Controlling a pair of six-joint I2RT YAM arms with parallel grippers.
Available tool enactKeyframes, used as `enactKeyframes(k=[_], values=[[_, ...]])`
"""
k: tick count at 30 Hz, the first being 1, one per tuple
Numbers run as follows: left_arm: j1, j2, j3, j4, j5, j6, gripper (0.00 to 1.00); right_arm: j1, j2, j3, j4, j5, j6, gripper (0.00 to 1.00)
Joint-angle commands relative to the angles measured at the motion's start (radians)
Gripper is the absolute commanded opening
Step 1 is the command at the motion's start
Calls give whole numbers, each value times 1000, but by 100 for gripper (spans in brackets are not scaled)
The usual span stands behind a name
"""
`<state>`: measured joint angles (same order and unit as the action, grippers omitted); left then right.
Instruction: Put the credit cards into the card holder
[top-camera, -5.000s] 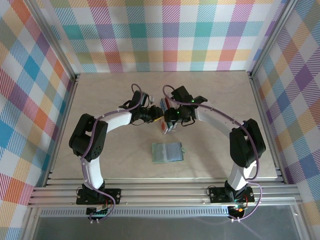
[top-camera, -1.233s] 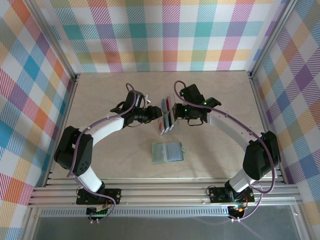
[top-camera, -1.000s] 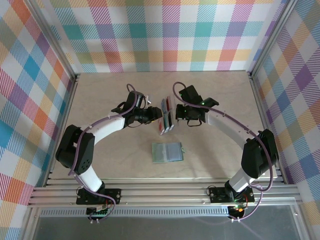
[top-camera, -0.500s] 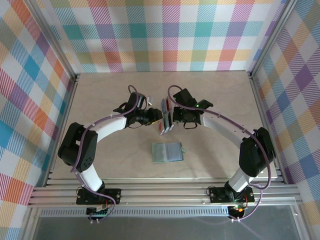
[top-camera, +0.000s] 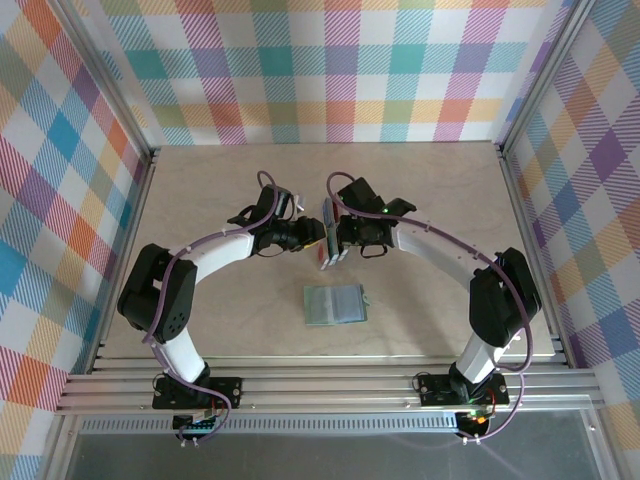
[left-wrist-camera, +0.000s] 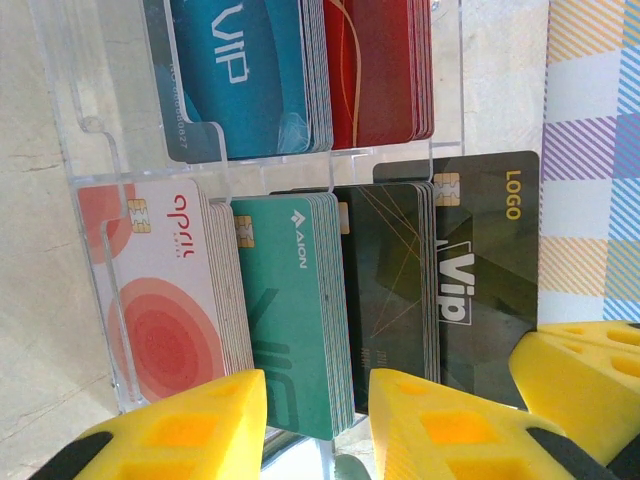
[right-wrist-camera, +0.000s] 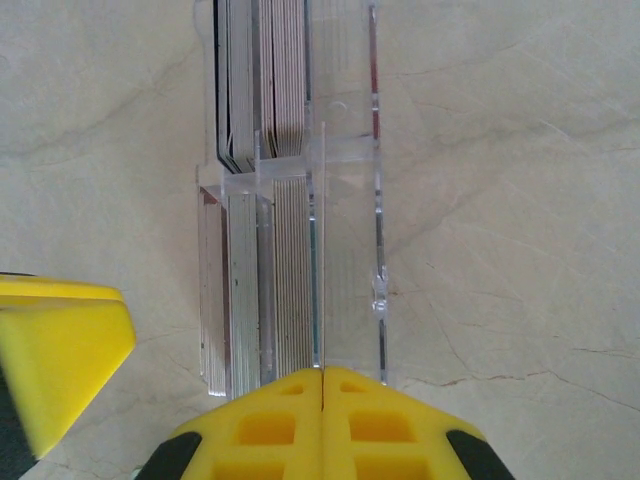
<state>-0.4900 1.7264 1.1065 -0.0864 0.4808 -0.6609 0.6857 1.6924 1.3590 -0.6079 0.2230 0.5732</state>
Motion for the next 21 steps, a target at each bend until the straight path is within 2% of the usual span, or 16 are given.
enactKeyframes(k=[1,5,9,16,21], values=[[-13,-9,20,-31,-3,9,32,7,2,35,-19,-4,15,0],[-18,-40,-6,-37,-20,13,31,6,-33,39,-31,41,4,0],[-41,-120,-49,-73,-86,33,31,7,-93,34,-29,80,-5,0],[-109,-230,-131,-119,-176,58,28,7,-302,-89,20,173,10,0],[-213,-246,-203,-84,-230,41,25,7,-437,-217,29,101,23,0]])
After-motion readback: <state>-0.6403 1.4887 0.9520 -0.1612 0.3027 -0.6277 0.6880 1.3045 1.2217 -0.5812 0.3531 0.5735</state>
